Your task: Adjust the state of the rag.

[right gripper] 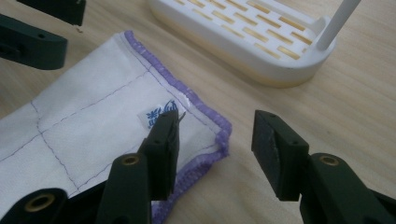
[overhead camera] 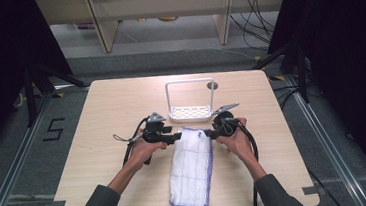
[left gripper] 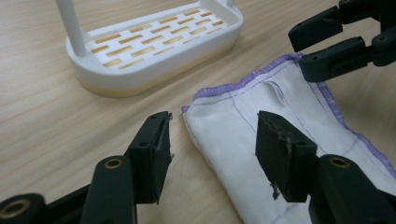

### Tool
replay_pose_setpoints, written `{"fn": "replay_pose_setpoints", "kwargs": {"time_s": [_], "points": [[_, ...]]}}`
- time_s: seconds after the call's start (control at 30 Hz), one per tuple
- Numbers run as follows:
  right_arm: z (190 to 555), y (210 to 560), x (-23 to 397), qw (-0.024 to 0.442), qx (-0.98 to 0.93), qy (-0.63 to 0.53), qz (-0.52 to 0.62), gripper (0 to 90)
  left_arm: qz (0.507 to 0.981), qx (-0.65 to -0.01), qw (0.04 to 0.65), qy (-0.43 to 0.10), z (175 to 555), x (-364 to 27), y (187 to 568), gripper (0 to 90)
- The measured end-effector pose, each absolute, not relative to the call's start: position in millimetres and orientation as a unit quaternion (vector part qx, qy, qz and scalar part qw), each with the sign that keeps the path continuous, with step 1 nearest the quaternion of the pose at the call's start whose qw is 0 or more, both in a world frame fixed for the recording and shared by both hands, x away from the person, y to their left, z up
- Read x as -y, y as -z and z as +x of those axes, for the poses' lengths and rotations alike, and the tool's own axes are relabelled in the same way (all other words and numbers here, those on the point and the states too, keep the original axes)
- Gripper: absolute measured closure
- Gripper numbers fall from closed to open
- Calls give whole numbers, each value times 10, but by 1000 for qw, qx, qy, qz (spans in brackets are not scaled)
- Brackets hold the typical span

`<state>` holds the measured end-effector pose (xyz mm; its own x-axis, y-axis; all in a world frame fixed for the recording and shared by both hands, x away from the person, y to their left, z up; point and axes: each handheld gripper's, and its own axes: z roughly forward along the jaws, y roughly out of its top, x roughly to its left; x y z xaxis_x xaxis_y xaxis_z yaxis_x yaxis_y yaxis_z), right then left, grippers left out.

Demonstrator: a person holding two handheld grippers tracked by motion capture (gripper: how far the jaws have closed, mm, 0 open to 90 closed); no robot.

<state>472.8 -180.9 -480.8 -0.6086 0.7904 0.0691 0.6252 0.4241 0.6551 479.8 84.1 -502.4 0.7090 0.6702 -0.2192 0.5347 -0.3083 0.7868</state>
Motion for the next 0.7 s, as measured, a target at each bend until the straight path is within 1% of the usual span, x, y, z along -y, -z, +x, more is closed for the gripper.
{"fn": "replay_pose_setpoints", "kwargs": {"time_s": [0.03, 0.07, 0.23, 0.27, 0.33, 0.43, 0.47, 0.5, 0.53, 0.6, 0.7], "points": [[4718, 4799, 1809, 120, -836, -320, 429, 525, 797, -382, 462, -71, 4824, -805, 5039, 446], [4722, 4815, 1810, 124, -836, -319, 429, 527, 795, -383, 465, -72, 4845, -781, 5052, 447], [4731, 4834, 1821, 117, -838, -313, 431, 534, 806, -381, 449, -63, 4925, -694, 5130, 460], [4748, 4876, 1814, 130, -833, -325, 428, 535, 807, -381, 447, -65, 4937, -684, 5140, 468], [4743, 4882, 1809, 117, -836, -315, 434, 538, 809, -382, 442, -70, 4959, -670, 5149, 485], [4761, 4939, 1797, 121, -839, -313, 428, 545, 819, -370, 432, -82, 4984, -654, 5157, 531], [4753, 4931, 1788, 112, -839, -308, 435, 548, 820, -366, 433, -81, 4991, -651, 5157, 554], [4767, 4947, 1795, 121, -842, -308, 425, 550, 820, -365, 434, -77, 4992, -641, 5159, 577], [4756, 4936, 1786, 116, -841, -306, 430, 552, 818, -367, 436, -75, 4991, -623, 5167, 595], [4746, 4933, 1780, 120, -843, -301, 430, 557, 827, -357, 426, -79, 4995, -624, 5166, 631], [4751, 4969, 1766, 115, -843, -305, 427, 559, 831, -355, 421, -80, 5001, -622, 5160, 654]]}}
